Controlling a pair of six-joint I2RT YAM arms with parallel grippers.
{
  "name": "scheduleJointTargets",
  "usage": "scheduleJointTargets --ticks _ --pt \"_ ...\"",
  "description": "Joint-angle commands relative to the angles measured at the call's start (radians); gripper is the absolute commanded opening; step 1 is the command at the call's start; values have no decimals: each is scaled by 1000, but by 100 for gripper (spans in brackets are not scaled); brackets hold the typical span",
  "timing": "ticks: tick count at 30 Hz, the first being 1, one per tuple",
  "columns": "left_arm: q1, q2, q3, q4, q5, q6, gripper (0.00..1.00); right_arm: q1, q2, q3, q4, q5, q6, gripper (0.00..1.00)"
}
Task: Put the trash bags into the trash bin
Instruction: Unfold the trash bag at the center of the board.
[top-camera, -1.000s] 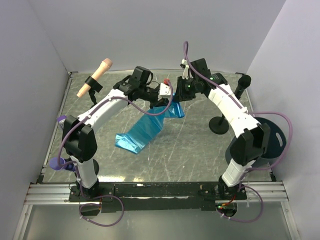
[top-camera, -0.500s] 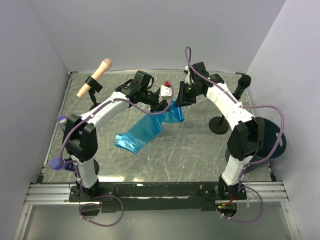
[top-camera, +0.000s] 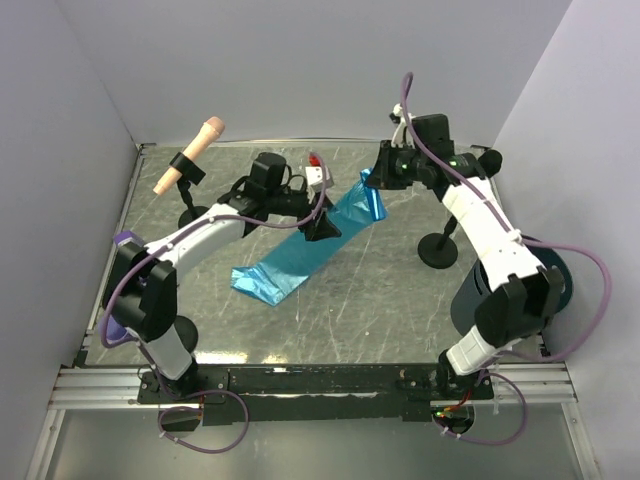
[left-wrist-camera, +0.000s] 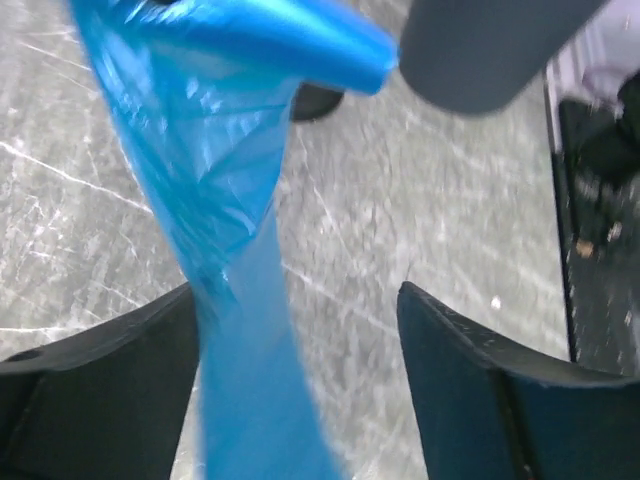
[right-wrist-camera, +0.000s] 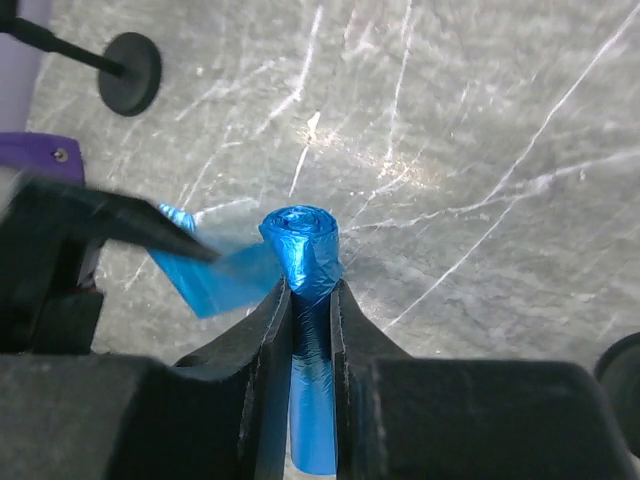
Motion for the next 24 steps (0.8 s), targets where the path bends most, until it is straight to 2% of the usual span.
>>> scheduleJointTargets --ticks 1,5,9,16,19,23,24 --pt "10 -50 -48 332 -13 -229 82 1 -105 -17 47 -62 -61 0" --pt "8 -21 -32 462 -23 -338 92 1 -133 -29 18 -102 -98 0" --pt "10 28 -4 554 -36 -376 93 1 -154 -28 5 -140 -123 0" --pt "10 135 57 682 96 -448 88 1 -165 -17 -8 -156 -124 0" --pt "8 187 85 720 170 -506 77 0 -165 -10 -19 -159 -126 0" --pt "10 230 93 830 245 -624 46 1 -165 -10 -21 -148 -123 0" --pt "11 235 88 859 260 -651 41 1 -164 -11 -19 -146 -123 0"
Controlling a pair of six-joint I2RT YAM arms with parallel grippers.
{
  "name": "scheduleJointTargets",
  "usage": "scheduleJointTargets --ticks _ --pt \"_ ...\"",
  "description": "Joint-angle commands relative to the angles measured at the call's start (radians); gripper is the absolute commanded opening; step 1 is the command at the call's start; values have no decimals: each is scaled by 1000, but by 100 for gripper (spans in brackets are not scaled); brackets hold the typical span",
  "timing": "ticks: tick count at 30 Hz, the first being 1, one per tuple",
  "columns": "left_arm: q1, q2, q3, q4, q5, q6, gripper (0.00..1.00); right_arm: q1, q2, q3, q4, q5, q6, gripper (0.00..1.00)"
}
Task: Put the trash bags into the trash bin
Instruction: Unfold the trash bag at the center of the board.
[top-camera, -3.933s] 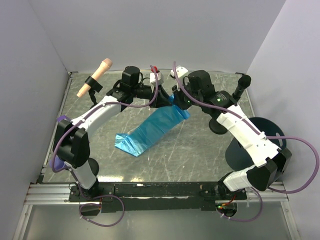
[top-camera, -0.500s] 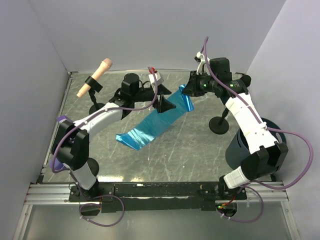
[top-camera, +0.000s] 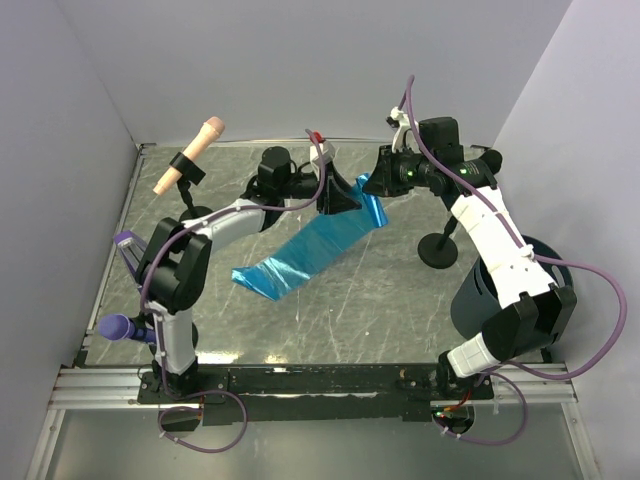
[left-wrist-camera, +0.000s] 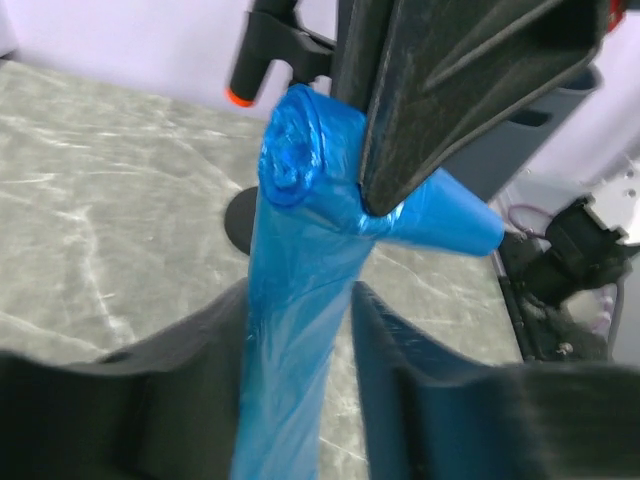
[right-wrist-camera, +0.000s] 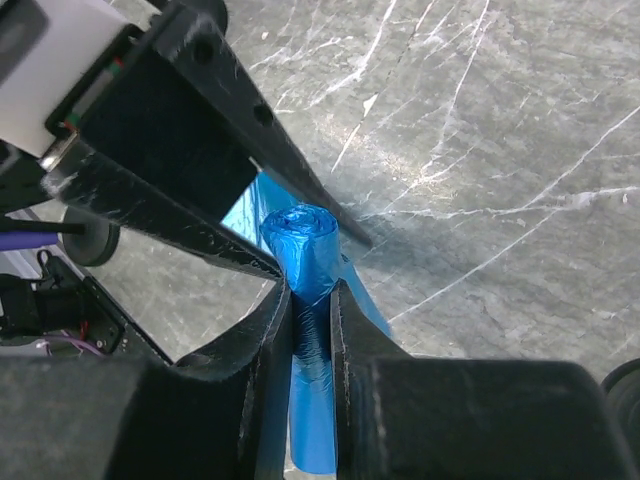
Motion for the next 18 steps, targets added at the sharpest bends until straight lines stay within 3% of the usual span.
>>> scheduleJointTargets --ticks 1,3,8,12,18 --pt "2 18 34 196 133 -152 35 2 -61 17 14 -7 -12 0" --pt "0 35 52 210 170 -183 22 -1 -61 14 19 -1 -7 0" --pt "-1 44 55 242 164 -228 18 1 -58 3 27 4 -1 0" --pt "0 59 69 246 170 -241 1 -1 -55 -4 31 20 9 0" --pt "0 93 100 412 340 -434 1 -63 -12 2 44 76 62 0"
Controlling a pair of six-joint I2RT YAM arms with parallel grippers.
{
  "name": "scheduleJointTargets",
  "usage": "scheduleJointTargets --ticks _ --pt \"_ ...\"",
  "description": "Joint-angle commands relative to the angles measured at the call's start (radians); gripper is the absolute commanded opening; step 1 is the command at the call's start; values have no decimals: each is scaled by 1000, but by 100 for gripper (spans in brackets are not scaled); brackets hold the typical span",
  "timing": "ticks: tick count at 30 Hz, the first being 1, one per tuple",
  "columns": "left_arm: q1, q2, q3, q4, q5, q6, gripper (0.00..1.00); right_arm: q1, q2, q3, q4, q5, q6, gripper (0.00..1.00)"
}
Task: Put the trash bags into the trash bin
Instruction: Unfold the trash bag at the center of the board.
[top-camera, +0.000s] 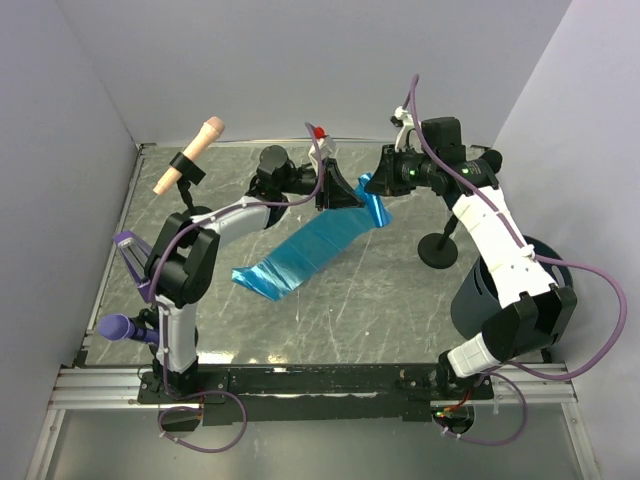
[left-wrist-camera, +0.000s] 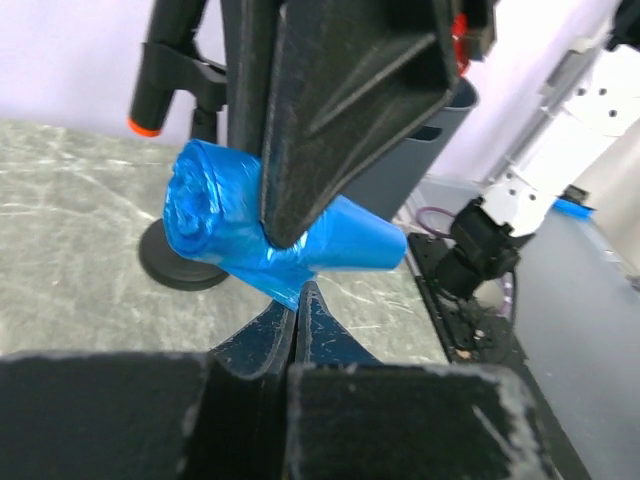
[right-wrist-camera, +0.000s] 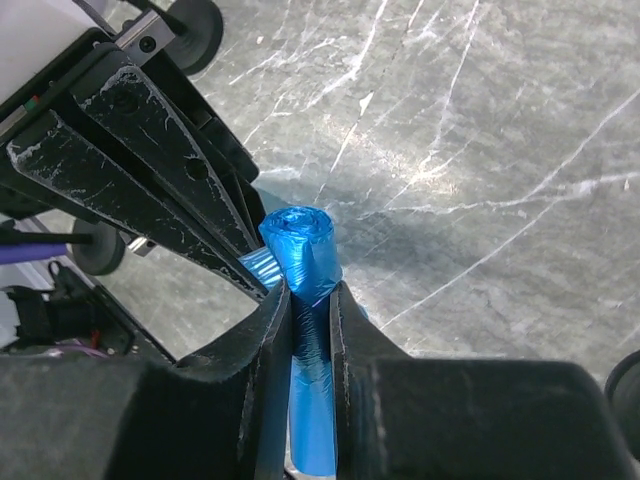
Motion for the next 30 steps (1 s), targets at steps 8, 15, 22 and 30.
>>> scheduleJointTargets --ticks 8,15,22,30 --pt "-30 74 194 279 229 -364 0 -92 138 43 86 25 19 0" --pt "-40 110 373 254 315 -462 0 -112 284 181 82 57 16 0" --pt "-37 64 284 274 286 -493 0 -118 341 253 83 91 23 0" --pt "33 -41 92 86 173 -319 1 -112 163 204 80 21 -6 0"
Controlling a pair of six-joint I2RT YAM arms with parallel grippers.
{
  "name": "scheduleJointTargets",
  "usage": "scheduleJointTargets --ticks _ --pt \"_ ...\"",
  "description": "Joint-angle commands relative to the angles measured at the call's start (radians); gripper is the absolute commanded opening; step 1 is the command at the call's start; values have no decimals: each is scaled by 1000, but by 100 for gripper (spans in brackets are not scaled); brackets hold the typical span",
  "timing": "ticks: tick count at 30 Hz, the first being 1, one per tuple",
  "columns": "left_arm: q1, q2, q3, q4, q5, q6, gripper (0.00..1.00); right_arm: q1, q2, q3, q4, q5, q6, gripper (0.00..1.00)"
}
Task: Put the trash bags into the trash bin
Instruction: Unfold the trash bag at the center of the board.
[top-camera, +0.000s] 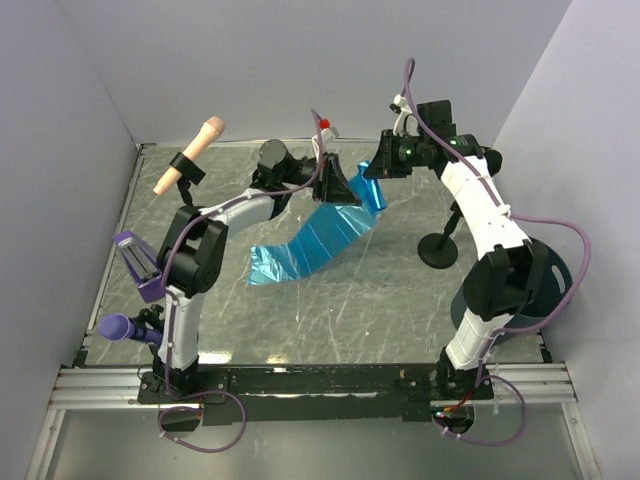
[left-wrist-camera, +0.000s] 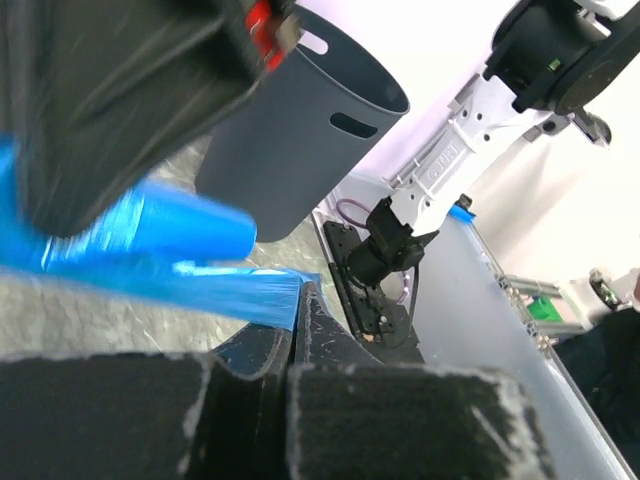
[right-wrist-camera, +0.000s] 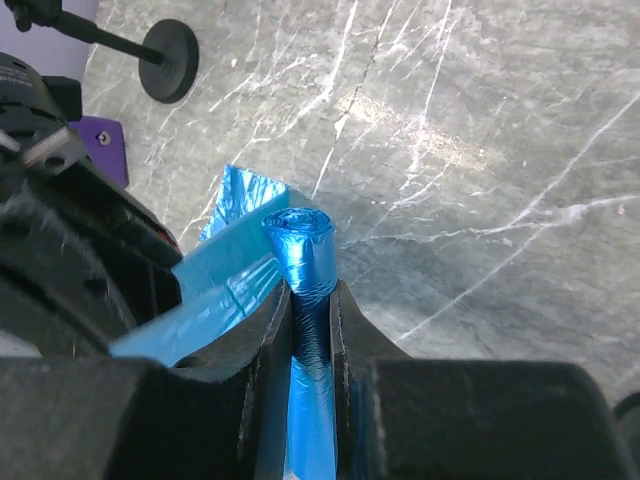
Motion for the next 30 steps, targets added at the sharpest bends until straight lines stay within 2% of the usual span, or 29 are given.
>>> scheduleJointTargets --ticks 1,2,4,6,8,13,14,20,23,28,30 --pt "25 -192 -84 -119 -1 166 3 -26 -144 -25 123 89 -56 0" --pt "35 -220 -101 -232 -49 248 15 -20 -171 -34 122 78 -70 0" --pt "38 -268 -101 -442 -130 504 36 0 -223 -57 119 78 -95 0" --pt "30 -301 -101 -543 -218 609 56 29 -266 -83 111 78 -112 0" --pt "27 -320 -115 -513 -255 605 67 60 -299 -97 102 87 -125 0" --pt "21 -326 -118 -491 -273 636 80 128 -342 -95 87 113 -150 0" --pt "18 -325 -121 -479 -276 637 86 132 -340 -88 82 110 -149 0" --pt "2 -277 -130 -390 -289 682 88 142 -313 4 27 107 -138 0" --pt "2 -246 -135 -266 -264 610 84 140 -294 44 1 106 -129 0" --pt "-4 -187 -141 -39 -247 403 83 142 -287 60 -15 106 -132 0" --pt "-13 -171 -132 -8 -252 375 84 143 -285 60 -21 107 -135 0"
